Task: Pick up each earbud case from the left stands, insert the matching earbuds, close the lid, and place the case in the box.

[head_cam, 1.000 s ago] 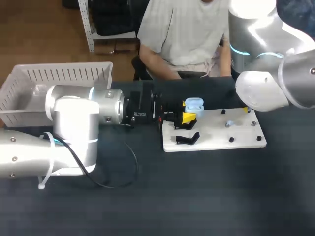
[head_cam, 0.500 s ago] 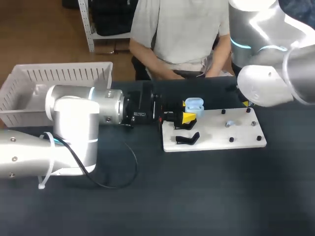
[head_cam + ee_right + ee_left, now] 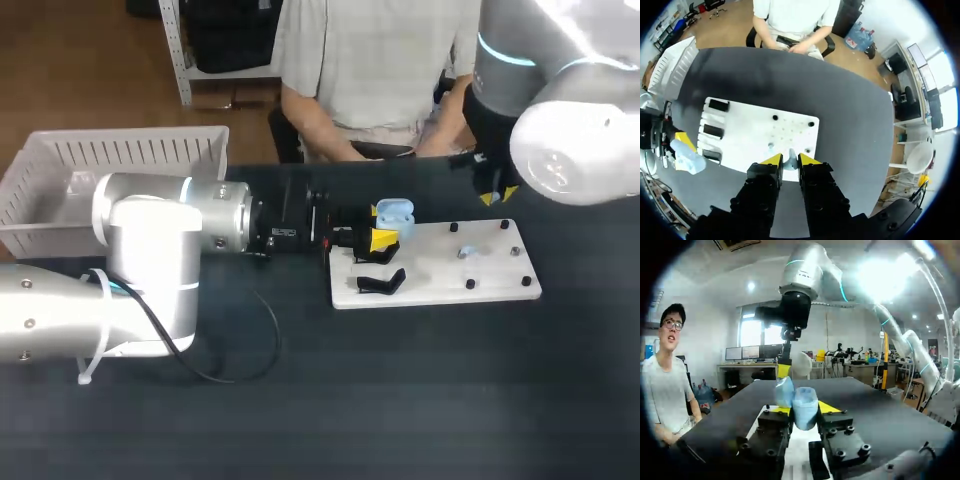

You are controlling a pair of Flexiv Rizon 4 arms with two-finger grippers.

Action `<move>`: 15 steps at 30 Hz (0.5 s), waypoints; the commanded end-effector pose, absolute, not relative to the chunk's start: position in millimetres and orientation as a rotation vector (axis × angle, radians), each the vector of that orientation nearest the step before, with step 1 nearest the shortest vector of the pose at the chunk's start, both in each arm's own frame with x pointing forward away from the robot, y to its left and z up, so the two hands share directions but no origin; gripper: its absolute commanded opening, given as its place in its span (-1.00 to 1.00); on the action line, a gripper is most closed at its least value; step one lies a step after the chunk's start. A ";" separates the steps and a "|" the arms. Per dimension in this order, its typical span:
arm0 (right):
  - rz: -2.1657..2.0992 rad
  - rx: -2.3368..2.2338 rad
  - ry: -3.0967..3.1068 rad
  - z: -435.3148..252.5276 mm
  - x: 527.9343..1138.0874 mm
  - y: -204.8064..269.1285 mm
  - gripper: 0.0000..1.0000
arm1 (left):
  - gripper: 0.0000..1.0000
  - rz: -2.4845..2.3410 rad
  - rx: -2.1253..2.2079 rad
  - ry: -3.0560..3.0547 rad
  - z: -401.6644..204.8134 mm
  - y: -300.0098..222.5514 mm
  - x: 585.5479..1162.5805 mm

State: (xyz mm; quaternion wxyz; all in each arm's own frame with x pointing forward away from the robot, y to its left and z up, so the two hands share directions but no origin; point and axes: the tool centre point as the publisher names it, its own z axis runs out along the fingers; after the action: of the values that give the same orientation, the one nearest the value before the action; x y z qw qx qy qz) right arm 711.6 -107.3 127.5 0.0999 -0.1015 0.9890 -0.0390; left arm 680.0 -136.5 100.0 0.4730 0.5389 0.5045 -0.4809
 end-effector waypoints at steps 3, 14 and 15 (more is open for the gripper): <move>-0.063 -0.334 2.890 168.1 652.2 -83.6 -1.00 | -1.00 -1.172 1.314 1.231 99.2 -136.6 678.7; -0.031 -0.510 2.907 189.9 609.4 -33.0 -1.00 | -1.00 -1.172 1.314 1.231 99.2 -136.6 678.7; -0.031 -0.510 2.907 189.9 609.4 -33.0 -1.00 | -1.00 -1.172 1.314 1.231 99.2 -136.6 678.7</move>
State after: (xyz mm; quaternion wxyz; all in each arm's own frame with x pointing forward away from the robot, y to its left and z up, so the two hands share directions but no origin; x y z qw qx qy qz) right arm 614.1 -31.9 188.1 0.0902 -0.1740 0.9806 -0.0088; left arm 680.0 -136.5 100.0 0.4730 0.5389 0.5045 -0.4809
